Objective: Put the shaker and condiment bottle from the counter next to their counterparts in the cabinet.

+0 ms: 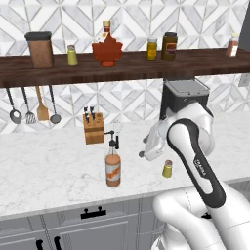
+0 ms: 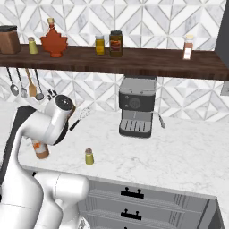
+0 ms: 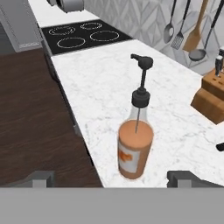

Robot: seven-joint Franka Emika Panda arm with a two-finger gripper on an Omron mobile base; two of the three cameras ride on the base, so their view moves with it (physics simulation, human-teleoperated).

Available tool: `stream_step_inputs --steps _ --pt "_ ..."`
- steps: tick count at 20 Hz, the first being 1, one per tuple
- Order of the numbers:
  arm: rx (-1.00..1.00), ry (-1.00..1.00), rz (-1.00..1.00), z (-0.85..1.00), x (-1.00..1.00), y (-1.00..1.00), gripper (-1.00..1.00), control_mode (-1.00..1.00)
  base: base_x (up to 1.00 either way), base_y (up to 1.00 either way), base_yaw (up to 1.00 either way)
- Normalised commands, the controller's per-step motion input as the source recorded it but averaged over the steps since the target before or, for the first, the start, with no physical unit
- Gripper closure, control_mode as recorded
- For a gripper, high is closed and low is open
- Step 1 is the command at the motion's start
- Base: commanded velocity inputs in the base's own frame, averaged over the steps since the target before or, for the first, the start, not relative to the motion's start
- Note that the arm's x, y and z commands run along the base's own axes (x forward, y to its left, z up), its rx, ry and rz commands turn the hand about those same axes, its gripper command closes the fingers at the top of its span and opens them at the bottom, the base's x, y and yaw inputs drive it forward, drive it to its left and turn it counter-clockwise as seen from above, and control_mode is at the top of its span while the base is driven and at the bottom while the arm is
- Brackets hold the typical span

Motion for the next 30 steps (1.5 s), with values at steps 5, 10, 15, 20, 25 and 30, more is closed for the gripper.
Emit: stream_step_inputs --steps 5,10,15,20,25,30 --pt "0.02 0.00 0.03 -0.23 0.00 0.01 -1.00 -1.00 0.00 0.00 0.00" --pt "0.02 0.00 0.02 -0.08 0.00 0.08 -1.00 -1.00 0.00 0.00 0.00" --pt "0.02 0.00 0.00 0.00 0.01 0.16 -1.00 -1.00 0.00 0.00 0.00" --pt "0.05 0.00 0.00 0.00 0.06 0.06 -1.00 -1.00 0.00 0.00 0.00" --pt "0.03 0.00 0.00 -0.04 0.24 0.00 -1.00 -1.00 0.00 0.00 0.00" --pt "0.02 0.00 0.00 -0.09 0.23 0.00 -1.00 -1.00 0.00 0.00 0.00"
